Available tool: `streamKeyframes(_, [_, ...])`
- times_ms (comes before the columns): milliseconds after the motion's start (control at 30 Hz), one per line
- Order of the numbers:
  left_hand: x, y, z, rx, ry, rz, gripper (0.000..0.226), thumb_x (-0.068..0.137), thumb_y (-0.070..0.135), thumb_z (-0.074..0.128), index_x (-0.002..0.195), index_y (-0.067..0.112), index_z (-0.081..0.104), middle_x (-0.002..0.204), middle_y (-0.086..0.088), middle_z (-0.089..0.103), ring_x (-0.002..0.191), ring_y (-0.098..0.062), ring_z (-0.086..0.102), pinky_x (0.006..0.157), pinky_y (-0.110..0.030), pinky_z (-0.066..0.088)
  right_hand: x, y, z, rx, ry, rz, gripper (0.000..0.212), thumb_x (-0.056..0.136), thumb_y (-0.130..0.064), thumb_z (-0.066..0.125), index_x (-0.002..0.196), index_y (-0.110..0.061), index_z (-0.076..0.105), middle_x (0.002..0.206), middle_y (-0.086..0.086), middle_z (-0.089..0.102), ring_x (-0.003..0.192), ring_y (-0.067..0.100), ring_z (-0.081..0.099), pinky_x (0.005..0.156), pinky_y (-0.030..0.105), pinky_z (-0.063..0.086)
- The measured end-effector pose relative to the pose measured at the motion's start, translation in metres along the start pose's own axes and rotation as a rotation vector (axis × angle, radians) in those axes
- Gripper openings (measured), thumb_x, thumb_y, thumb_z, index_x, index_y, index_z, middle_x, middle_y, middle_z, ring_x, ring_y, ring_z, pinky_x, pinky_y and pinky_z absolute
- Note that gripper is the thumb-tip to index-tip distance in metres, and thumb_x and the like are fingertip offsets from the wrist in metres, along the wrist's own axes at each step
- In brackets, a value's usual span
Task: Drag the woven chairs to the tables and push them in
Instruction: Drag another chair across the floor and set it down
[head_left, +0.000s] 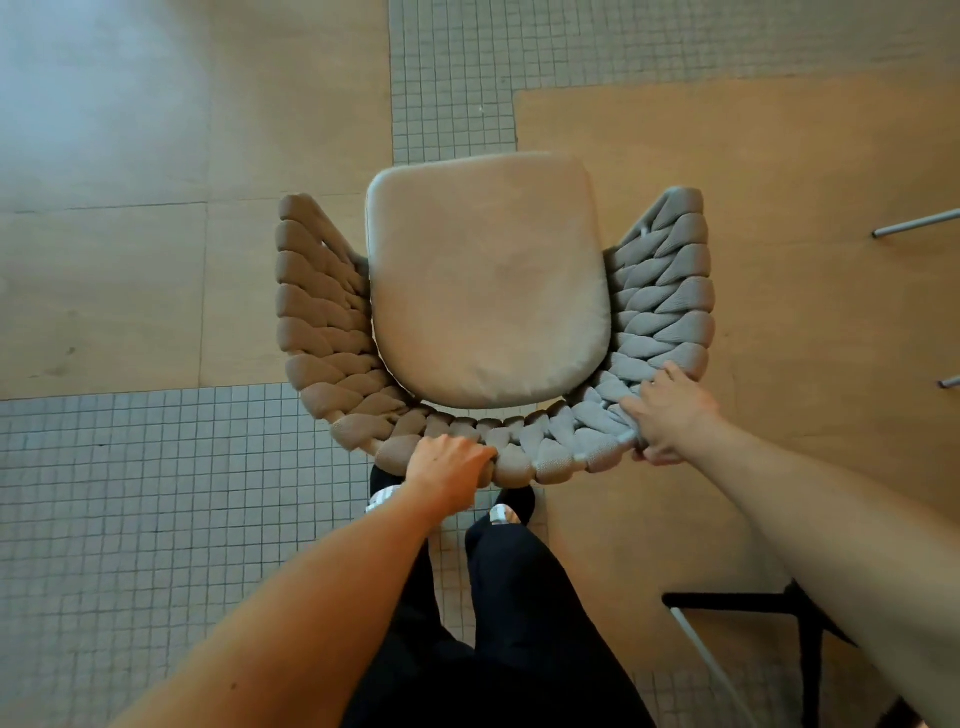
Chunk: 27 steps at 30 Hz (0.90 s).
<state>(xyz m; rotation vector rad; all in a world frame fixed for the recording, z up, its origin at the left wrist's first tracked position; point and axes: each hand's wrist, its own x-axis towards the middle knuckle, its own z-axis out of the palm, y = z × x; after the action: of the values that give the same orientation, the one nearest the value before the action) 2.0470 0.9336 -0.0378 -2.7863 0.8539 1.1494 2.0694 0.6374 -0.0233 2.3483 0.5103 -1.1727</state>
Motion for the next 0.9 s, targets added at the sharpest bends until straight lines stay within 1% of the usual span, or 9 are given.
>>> streamKeyframes(100, [-0.003,-0.031,-0.001,0.074,-0.017,-0.003,0.036,0.096,0.024,0.055,0.129,0.038,0.055,0.113,0.001,0.066,0.101,-0.025,0.064,0.078,-0.038,0.044,-0.004,-0.032,-0.003,0.122,-0.014,0.033,0.064,0.088,-0.066,0.057,0.131,-0.020,0.049,0.128,0.009,0.060,0.124,0.032,0.049,0.113,0.049,0.026])
streamKeyframes(233, [-0.005,-0.075,-0.012,0.239,0.008,0.008,0.038,0.096,0.025,0.052,0.128,0.043,0.058,0.115,0.008,0.071,0.108,-0.020,0.065,0.089,-0.034,0.043,-0.010,-0.081,-0.015,0.271,-0.015,0.107,0.059,0.085,-0.062,0.063,0.125,-0.020,0.053,0.119,0.006,0.064,0.116,0.031,0.053,0.103,0.047,0.033])
streamKeyframes(367, [0.000,-0.115,-0.033,0.370,0.006,0.003,0.049,0.096,0.028,0.058,0.139,0.051,0.050,0.130,0.014,0.064,0.121,-0.014,0.058,0.100,-0.033,0.036,-0.010,-0.130,-0.034,0.438,-0.020,0.177,0.065,0.085,-0.063,0.064,0.129,-0.016,0.053,0.124,0.006,0.062,0.118,0.032,0.054,0.099,0.046,0.038])
streamKeyframes(467, [0.006,-0.137,-0.051,0.482,0.005,-0.054,0.041,0.100,0.032,0.055,0.138,0.047,0.054,0.132,0.013,0.063,0.128,-0.015,0.050,0.111,-0.035,0.029,-0.003,-0.159,-0.051,0.517,-0.024,0.204,0.075,0.084,-0.070,0.063,0.132,-0.013,0.052,0.126,0.007,0.062,0.118,0.034,0.056,0.099,0.047,0.040])
streamKeyframes(533, [0.011,-0.149,-0.061,0.548,-0.012,-0.132,0.037,0.101,0.034,0.051,0.136,0.042,0.058,0.134,0.010,0.062,0.136,-0.020,0.041,0.120,-0.041,0.017,0.003,-0.174,-0.062,0.563,-0.024,0.202,0.079,0.085,-0.072,0.062,0.134,-0.011,0.049,0.127,0.010,0.062,0.119,0.035,0.056,0.100,0.048,0.041])
streamKeyframes(600, [0.015,-0.158,-0.070,0.565,-0.012,-0.203,0.037,0.099,0.036,0.054,0.136,0.041,0.058,0.141,0.008,0.056,0.142,-0.025,0.029,0.123,-0.048,0.007,0.008,-0.184,-0.069,0.586,0.000,0.184,0.081,0.085,-0.074,0.060,0.134,-0.011,0.048,0.129,0.013,0.062,0.121,0.036,0.056,0.102,0.050,0.041])
streamKeyframes(767, [0.013,-0.157,-0.072,0.528,-0.040,-0.269,0.055,0.092,0.034,0.066,0.144,0.030,0.051,0.157,-0.004,0.037,0.152,-0.033,0.013,0.123,-0.057,-0.002,0.004,-0.171,-0.058,0.555,0.116,0.030,0.071,0.087,-0.069,0.059,0.132,-0.016,0.047,0.125,0.010,0.065,0.120,0.033,0.059,0.109,0.053,0.030])
streamKeyframes(833, [0.012,-0.142,-0.069,0.525,-0.092,-0.261,0.059,0.091,0.038,0.067,0.146,0.031,0.047,0.155,-0.005,0.041,0.151,-0.035,0.016,0.122,-0.061,0.000,0.001,-0.154,-0.045,0.534,0.119,-0.047,0.066,0.088,-0.062,0.063,0.133,-0.018,0.044,0.124,0.010,0.065,0.121,0.032,0.058,0.111,0.053,0.028])
streamKeyframes(900, [0.012,-0.122,-0.063,0.508,-0.157,-0.218,0.058,0.091,0.039,0.065,0.145,0.031,0.046,0.150,-0.004,0.047,0.147,-0.033,0.027,0.120,-0.065,-0.001,-0.003,-0.136,-0.031,0.471,0.135,-0.112,0.061,0.088,-0.055,0.066,0.133,-0.020,0.044,0.123,0.008,0.065,0.120,0.032,0.056,0.111,0.052,0.028])
